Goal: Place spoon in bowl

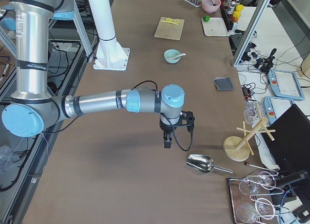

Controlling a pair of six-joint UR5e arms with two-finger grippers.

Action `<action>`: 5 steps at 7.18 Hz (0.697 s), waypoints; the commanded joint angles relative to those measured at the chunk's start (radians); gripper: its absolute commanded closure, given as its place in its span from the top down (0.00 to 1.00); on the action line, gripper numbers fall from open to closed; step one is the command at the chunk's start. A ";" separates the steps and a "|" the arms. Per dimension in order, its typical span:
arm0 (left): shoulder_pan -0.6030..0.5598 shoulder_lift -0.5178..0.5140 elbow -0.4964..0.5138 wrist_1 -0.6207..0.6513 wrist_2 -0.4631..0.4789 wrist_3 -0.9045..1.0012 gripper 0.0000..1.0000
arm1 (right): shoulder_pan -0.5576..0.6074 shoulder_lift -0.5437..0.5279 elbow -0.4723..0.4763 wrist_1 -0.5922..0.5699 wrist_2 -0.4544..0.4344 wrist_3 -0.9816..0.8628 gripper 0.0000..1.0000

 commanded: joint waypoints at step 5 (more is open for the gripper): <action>-0.161 0.130 0.042 0.096 -0.020 0.011 0.98 | 0.033 0.001 0.016 -0.009 0.011 0.068 1.00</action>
